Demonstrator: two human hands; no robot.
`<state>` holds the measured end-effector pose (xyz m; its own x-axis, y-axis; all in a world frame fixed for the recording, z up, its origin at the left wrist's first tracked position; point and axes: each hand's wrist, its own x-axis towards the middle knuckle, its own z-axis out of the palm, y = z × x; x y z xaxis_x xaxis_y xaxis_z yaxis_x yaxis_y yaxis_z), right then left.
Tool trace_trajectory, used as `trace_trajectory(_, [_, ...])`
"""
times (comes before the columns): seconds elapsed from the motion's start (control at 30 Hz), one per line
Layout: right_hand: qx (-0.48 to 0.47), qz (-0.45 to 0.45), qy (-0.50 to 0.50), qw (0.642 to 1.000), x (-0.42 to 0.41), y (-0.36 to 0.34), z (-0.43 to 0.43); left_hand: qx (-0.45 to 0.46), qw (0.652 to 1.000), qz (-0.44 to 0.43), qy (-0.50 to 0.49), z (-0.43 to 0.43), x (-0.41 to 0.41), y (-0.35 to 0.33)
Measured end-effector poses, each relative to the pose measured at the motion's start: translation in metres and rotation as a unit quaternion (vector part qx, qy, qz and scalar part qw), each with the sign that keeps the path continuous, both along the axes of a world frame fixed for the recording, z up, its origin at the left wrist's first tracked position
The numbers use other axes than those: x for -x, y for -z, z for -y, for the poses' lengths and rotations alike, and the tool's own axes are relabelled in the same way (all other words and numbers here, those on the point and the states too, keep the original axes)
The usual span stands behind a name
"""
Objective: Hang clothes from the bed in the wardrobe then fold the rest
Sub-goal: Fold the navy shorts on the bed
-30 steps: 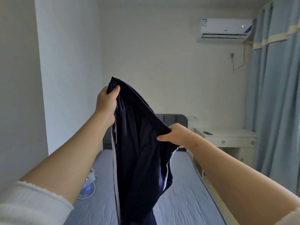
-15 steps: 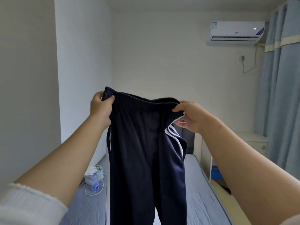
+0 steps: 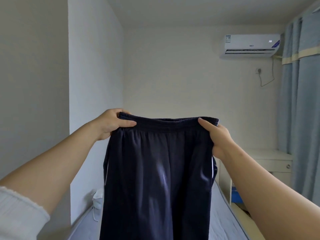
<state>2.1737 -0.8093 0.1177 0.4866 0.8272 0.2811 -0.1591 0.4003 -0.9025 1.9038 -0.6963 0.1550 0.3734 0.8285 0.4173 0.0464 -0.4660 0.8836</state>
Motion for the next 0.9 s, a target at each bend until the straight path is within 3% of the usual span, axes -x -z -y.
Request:
trace_trajectory(0.17, [0.031, 0.067, -0.177, 0.981, -0.012, -0.004, 0.011, 0.029, 0.988, -0.143, 0.047, 0.002, 0.014, -0.005])
trace_trajectory(0.23, [0.032, 0.068, -0.203, 0.976, -0.014, -0.003, 0.014, 0.045, 0.989, -0.124, 0.070, 0.002, 0.018, -0.006])
trace_trajectory(0.37, [0.004, 0.022, -0.227, 0.974, -0.014, 0.000, 0.013, 0.085, 0.984, 0.010, 0.154, 0.001, 0.023, -0.003])
trace_trajectory(0.47, [-0.011, 0.005, -0.221, 0.975, -0.014, 0.000, 0.009, 0.112, 0.978, -0.003, 0.175, 0.003, 0.018, 0.002])
trace_trajectory(0.6, [-0.003, 0.077, -0.202, 0.976, -0.013, 0.000, 0.001, 0.068, 0.967, -0.239, 0.056, -0.001, 0.013, 0.006])
trace_trajectory(0.73, [0.052, 0.157, -0.088, 0.982, -0.009, 0.002, -0.010, -0.052, 0.889, -0.444, -0.096, 0.006, -0.005, 0.013])
trace_trajectory(0.8, [0.068, 0.202, -0.064, 0.975, -0.005, 0.001, -0.013, -0.123, 0.856, -0.475, -0.162, 0.008, -0.016, 0.022])
trace_trajectory(0.9, [0.099, 0.325, 0.022, 0.940, -0.004, -0.005, -0.013, -0.200, 0.854, -0.425, -0.224, -0.001, -0.018, 0.036])
